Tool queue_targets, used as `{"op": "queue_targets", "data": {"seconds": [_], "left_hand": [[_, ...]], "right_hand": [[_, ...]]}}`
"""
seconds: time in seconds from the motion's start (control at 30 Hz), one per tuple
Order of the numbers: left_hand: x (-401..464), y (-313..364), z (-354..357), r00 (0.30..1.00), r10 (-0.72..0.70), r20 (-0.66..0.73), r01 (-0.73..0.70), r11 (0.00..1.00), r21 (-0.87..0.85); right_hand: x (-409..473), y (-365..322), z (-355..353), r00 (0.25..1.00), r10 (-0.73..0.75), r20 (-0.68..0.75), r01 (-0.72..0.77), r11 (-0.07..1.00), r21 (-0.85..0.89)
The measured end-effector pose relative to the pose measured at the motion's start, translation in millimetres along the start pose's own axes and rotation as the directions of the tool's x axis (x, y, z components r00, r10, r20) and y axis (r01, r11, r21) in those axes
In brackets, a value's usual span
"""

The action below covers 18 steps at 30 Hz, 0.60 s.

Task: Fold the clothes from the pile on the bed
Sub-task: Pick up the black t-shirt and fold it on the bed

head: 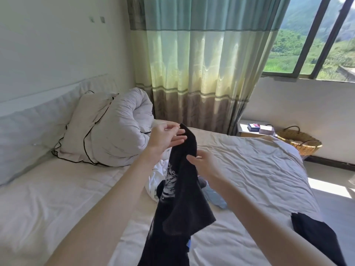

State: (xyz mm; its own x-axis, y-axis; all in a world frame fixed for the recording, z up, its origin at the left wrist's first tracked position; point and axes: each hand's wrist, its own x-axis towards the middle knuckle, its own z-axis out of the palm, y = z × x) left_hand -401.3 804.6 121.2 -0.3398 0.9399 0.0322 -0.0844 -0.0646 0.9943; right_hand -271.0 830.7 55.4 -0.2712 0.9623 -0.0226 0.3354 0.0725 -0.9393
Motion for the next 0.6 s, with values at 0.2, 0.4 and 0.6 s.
{"op": "queue_targets", "data": {"seconds": [0.2, 0.4, 0.6], "left_hand": [[-70, -99, -40, 0.957, -0.180, 0.229, 0.109, 0.950, 0.293], [-84, -148, -28, 0.907, -0.218, 0.359, 0.025, 0.882, 0.470], [-76, -155, -1, 0.967, -0.108, 0.228, -0.026, 0.857, 0.515]], "right_hand": [[32, -13, -8, 0.963, 0.262, -0.063, -0.238, 0.936, 0.258], [42, -25, 0, 0.941, 0.340, 0.001, -0.318, 0.881, 0.351], [49, -45, -27, 0.944, 0.310, -0.111, -0.241, 0.880, 0.410]]}}
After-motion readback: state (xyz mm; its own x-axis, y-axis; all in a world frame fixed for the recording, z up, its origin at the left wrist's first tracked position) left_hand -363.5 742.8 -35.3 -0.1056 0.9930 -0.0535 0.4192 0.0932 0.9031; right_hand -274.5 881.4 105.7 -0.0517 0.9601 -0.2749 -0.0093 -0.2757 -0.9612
